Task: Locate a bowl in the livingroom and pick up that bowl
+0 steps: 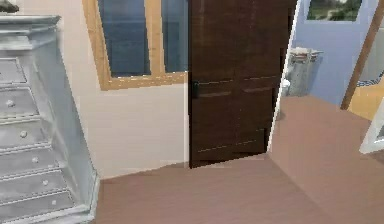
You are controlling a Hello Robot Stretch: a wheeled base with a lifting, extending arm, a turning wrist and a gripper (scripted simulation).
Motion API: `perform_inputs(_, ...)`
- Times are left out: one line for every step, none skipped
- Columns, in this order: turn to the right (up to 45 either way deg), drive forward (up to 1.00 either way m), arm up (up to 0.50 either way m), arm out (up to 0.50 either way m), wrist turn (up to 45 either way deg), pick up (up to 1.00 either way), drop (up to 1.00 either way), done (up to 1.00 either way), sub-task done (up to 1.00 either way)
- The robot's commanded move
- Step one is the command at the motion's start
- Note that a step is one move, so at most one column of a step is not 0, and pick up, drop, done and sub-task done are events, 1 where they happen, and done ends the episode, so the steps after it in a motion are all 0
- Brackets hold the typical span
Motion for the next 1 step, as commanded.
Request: perform_inputs(36.0,0.0,0.0,0.0,0.0,0.0,0.0,0.0,0.0)
